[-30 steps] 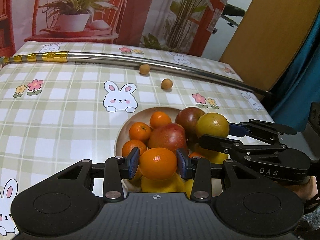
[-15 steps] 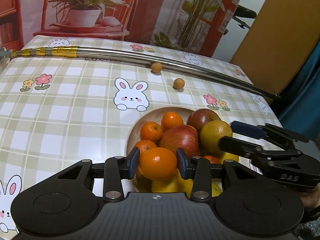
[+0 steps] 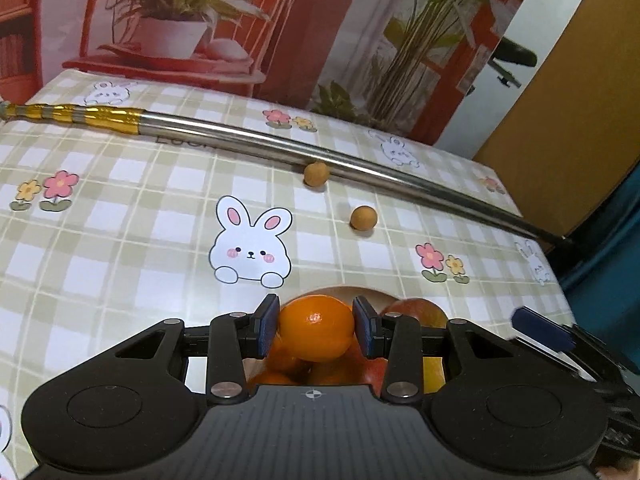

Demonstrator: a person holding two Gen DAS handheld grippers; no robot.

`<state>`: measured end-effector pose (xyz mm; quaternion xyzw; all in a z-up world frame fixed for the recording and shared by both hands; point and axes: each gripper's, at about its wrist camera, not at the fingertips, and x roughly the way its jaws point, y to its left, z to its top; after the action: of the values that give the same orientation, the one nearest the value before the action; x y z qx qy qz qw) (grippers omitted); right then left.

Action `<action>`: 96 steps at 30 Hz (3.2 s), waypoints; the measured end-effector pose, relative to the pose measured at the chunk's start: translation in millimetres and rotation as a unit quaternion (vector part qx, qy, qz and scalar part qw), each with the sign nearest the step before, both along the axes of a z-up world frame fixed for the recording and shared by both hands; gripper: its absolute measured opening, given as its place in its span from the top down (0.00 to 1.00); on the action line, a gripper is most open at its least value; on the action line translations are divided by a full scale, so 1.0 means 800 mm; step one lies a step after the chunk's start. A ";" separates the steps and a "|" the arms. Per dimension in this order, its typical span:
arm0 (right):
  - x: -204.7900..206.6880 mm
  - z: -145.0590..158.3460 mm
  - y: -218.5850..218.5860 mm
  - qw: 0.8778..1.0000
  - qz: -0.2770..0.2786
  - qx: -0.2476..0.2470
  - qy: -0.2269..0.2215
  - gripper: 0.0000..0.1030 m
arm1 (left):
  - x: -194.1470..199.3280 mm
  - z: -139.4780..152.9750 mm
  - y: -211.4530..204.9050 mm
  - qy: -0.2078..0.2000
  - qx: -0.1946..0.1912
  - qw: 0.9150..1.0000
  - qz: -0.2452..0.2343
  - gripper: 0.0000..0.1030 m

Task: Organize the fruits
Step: 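Lower both fruits onto the plate and open both grippers, then move both tools back toward the last small fruits by the pole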

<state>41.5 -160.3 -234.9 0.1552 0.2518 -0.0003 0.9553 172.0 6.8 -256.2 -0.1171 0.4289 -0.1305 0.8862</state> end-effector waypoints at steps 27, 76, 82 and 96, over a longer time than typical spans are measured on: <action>-0.004 -0.013 -0.019 0.999 -0.032 0.020 0.009 0.41 | -0.024 0.005 0.009 -0.023 0.002 0.999 0.024 0.42; 0.019 0.024 -0.066 0.995 -0.085 -0.041 0.017 0.39 | -0.081 0.010 0.104 -0.033 0.007 0.980 0.194 0.41; 0.064 0.019 -0.068 0.997 -0.044 -0.066 0.011 0.39 | -0.064 0.034 0.124 -0.058 0.016 0.977 0.205 0.41; 0.181 -0.043 -0.069 0.994 0.050 -0.095 0.009 0.43 | 0.020 0.079 0.077 -0.117 0.040 0.987 0.100 0.41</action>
<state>186.2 -215.5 -269.7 0.0509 0.2666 0.0222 0.9622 188.4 68.3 -193.1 -0.1078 0.3138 -0.0371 0.9426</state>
